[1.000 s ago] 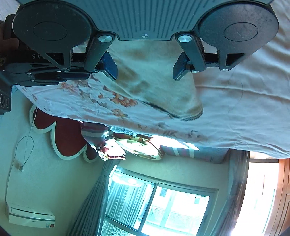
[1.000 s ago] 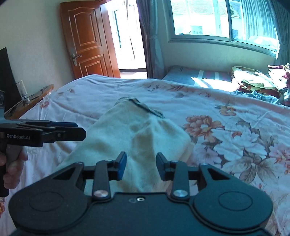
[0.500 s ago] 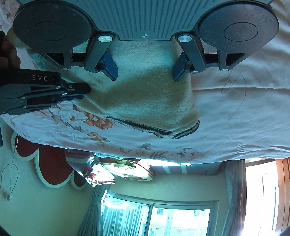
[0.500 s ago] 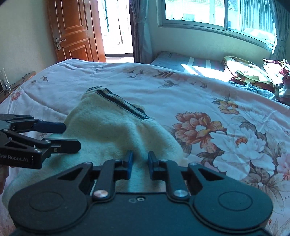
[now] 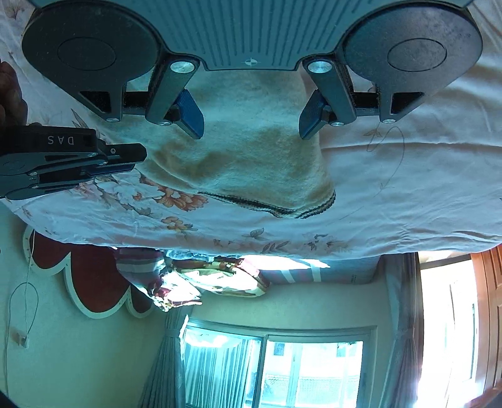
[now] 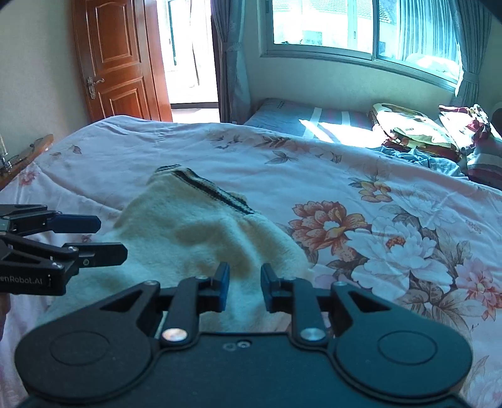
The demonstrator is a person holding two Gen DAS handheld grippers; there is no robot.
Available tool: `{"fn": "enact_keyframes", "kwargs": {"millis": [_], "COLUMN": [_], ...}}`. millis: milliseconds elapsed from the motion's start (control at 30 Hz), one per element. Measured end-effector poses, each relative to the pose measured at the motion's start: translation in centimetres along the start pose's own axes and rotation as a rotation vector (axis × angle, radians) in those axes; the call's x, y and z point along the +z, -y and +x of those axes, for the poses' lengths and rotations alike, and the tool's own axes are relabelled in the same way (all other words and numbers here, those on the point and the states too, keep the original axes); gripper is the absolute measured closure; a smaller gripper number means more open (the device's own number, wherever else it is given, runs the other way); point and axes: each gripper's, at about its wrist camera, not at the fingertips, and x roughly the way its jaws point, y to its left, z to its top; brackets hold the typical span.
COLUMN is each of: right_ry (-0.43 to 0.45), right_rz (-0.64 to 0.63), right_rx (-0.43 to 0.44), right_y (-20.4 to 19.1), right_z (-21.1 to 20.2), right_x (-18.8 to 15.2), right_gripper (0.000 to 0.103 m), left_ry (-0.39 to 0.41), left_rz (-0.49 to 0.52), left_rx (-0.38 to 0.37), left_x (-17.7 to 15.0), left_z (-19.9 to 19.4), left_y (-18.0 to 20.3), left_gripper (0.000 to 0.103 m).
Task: Fold small clothes
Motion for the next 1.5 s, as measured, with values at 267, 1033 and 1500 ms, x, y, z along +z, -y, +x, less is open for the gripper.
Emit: {"fn": "enact_keyframes", "kwargs": {"millis": [267,1033,1500], "right_ry": [-0.018,0.065,0.212], "right_rz": [-0.079,0.076,0.077], "right_rx": [0.009,-0.082,-0.197], "right_y": [-2.6,-1.5,-7.3], "right_z": [-3.2,-19.4,-37.3], "right_x": [-4.7,-10.1,-16.5], "right_gripper": [0.082,0.005,0.001], "left_ry": [-0.035,0.069,0.177], "left_rz": [0.001,-0.173,-0.141], "left_rx": [-0.002,0.213,0.221], "left_x": [-5.3,-9.2,-13.7], "left_z": [-3.9,-19.4,-36.7], "left_y": [3.2,8.6,19.6], "left_gripper": [0.036,0.0,0.0]}}
